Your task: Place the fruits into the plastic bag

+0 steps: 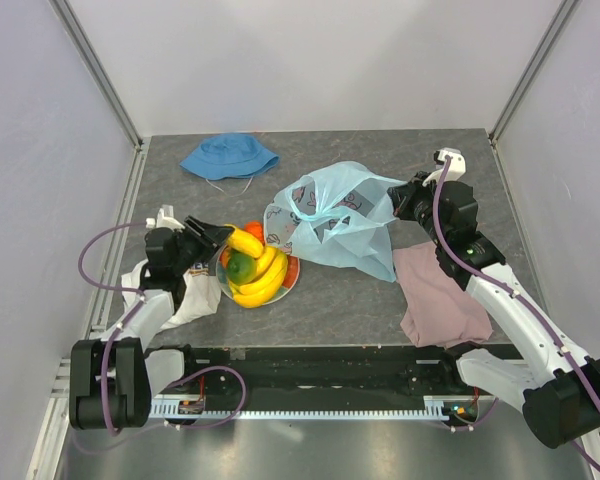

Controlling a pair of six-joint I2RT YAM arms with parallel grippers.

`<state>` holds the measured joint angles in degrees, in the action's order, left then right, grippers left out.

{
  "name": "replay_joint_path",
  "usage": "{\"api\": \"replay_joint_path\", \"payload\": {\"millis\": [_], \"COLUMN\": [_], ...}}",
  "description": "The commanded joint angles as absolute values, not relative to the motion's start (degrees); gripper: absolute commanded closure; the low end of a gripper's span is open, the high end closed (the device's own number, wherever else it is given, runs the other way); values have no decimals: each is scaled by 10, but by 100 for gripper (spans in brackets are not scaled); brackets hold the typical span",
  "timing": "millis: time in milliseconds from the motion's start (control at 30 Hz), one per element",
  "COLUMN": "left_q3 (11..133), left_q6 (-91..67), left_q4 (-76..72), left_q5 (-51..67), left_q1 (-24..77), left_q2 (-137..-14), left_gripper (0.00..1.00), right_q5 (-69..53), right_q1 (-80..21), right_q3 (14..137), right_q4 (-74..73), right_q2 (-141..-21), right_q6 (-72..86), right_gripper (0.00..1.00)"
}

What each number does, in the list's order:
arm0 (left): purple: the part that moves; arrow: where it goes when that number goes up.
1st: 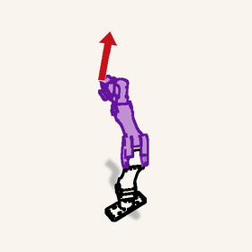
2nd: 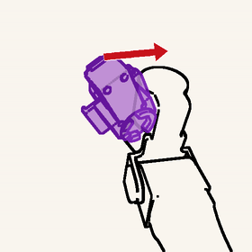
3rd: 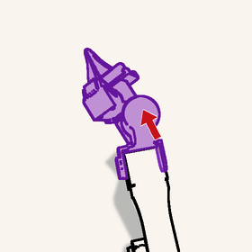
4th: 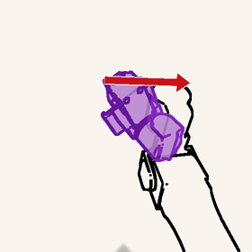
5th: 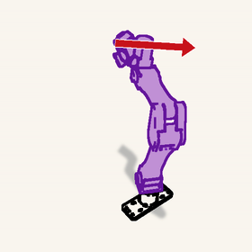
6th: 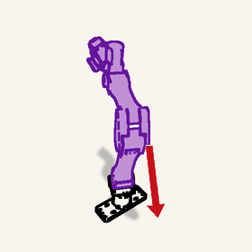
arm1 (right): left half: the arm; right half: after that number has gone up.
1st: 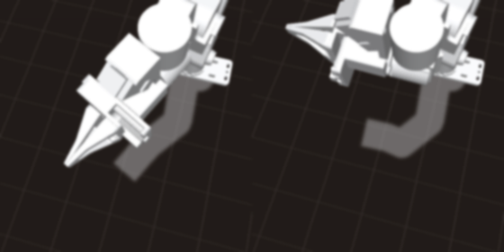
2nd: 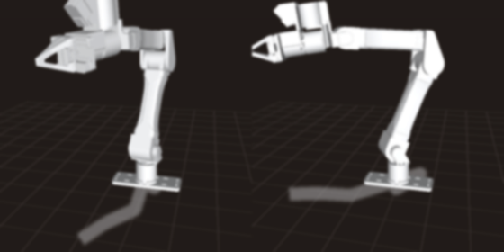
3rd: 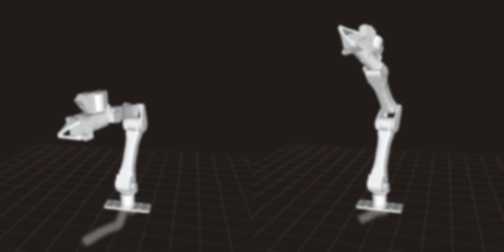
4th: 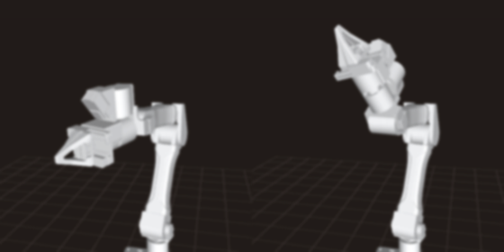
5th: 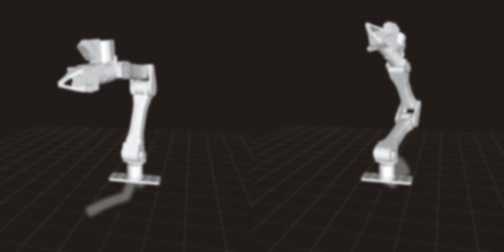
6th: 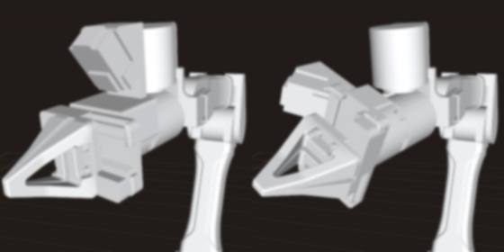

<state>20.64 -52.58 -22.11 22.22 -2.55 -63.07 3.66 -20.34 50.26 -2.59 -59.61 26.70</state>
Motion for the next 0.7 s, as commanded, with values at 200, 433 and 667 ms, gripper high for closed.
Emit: {"api": "replay_joint_path", "payload": {"millis": [200,433,667], "left_q3": [243,305,368], "left_q6": [-483,-452,-345], "left_q4": [-236,-245,-224], "left_q5": [225,259,173], "left_q1": [-28,-15,79], "left_q2": [-594,-589,-517], "left_gripper": [74,73,72], "right_q5": [33,33,23], "right_q1": [-202,-200,-202], "right_q3": [502,503,491], "right_q4": [-13,-14,-7], "right_q2": [-584,-585,-582], "right_q6": [264,265,275], "right_gripper": [100,100,100]}}
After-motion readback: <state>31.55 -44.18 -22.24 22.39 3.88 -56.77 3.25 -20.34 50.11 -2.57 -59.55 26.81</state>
